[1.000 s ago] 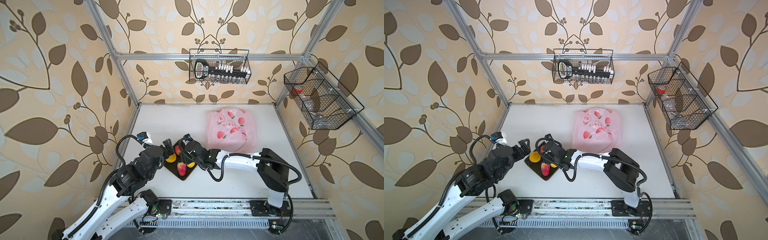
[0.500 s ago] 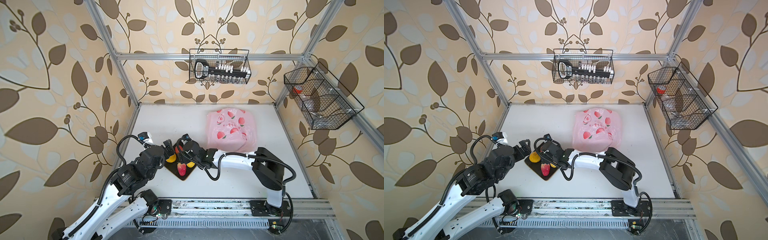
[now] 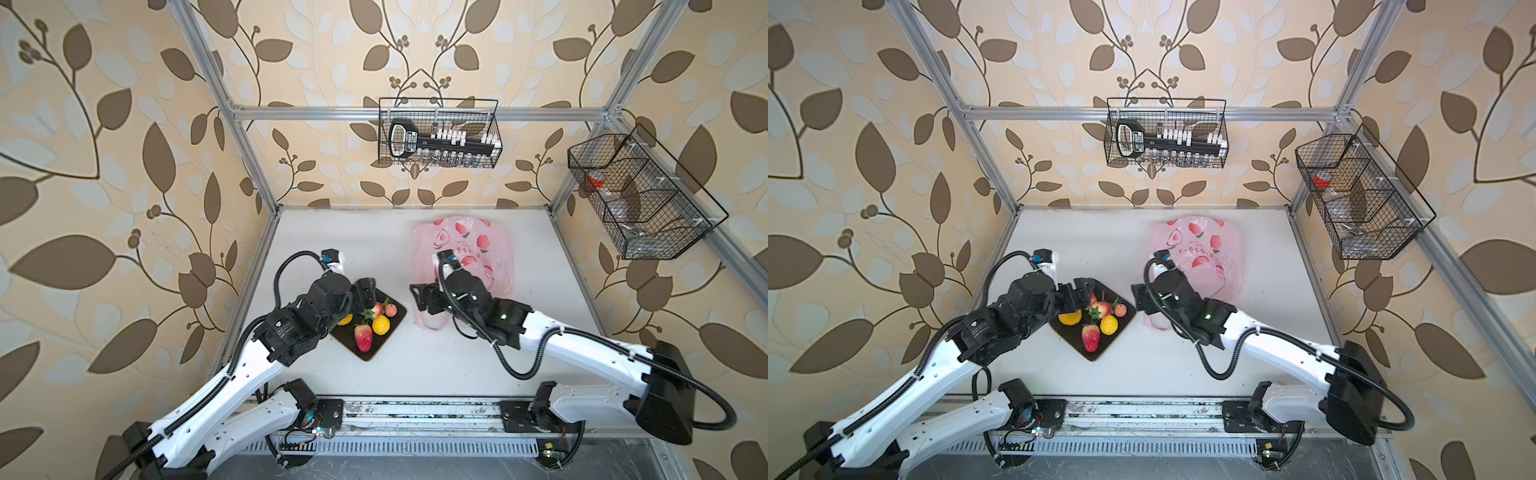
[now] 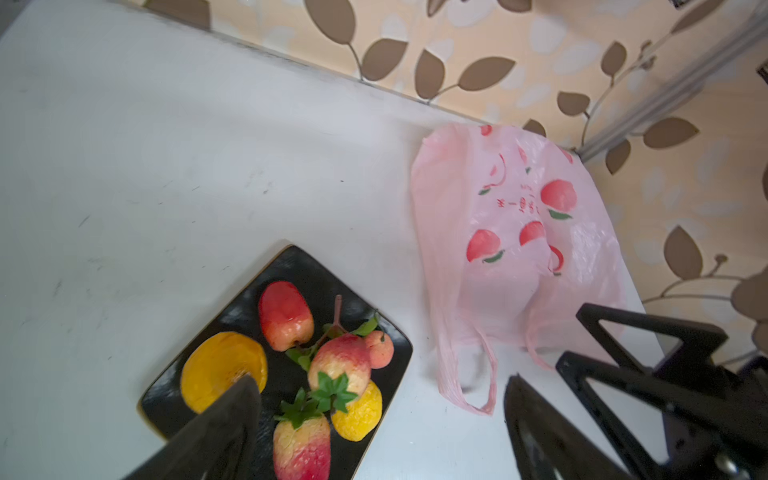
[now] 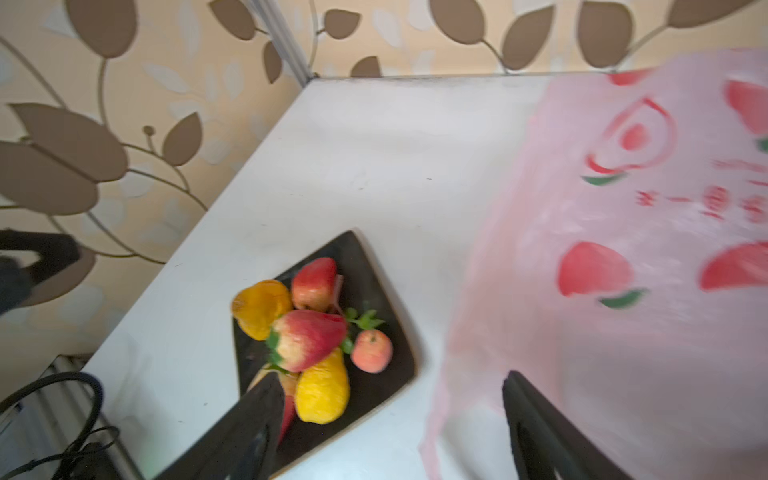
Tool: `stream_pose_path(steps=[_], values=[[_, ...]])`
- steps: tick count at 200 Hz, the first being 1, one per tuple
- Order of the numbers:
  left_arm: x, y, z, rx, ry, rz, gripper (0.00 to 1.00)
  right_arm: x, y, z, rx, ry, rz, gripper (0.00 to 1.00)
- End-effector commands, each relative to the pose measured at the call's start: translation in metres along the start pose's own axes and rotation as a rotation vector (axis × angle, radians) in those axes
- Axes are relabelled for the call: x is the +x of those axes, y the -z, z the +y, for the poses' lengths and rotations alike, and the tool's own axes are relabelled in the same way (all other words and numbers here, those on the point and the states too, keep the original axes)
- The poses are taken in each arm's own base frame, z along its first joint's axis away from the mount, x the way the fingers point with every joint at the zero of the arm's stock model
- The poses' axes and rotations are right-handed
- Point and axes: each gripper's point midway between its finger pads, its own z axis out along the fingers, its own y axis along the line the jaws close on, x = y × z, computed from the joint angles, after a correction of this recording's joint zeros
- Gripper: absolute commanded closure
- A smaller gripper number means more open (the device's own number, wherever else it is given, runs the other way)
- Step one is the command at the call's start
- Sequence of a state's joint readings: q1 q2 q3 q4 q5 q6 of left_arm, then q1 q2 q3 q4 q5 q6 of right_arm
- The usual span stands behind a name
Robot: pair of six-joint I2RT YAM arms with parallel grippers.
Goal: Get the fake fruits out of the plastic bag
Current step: 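Release the apple on the mat and move the right gripper back over the bag, then grasp the bag handle with the left gripper while the right reaches into the bag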
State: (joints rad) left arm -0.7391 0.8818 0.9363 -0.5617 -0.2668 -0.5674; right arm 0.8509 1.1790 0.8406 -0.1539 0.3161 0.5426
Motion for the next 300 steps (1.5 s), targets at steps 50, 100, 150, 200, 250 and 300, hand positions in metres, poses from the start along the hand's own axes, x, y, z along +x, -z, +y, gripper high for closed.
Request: stream_pose_path(steps=[50,100,150,200,250,300], values=[[0.069,-0.048,-0.134,0.229,-0.663,0.225,0.11,0.027,0.072,-0.127,0.297,-0.199,-0.052,0.2],[0.156,-0.097,-0.131,0.119,-0.978,0.536,0.13,0.02,0.113,-0.144,0.339,-0.254,-0.155,0.22],[0.186,-0.131,-0.115,-0.008,-1.1,0.658,0.19,0.011,0.126,-0.147,0.352,-0.253,-0.187,0.23],[0.2,-0.153,-0.112,-0.044,-1.15,0.691,0.31,0.009,0.127,-0.147,0.352,-0.255,-0.189,0.23],[0.211,-0.171,-0.106,-0.091,-1.191,0.718,0.52,0.005,0.132,-0.147,0.353,-0.26,-0.201,0.23],[0.197,-0.177,-0.107,-0.153,-1.191,0.679,0.81,0.003,0.138,-0.149,0.361,-0.264,-0.213,0.23]])
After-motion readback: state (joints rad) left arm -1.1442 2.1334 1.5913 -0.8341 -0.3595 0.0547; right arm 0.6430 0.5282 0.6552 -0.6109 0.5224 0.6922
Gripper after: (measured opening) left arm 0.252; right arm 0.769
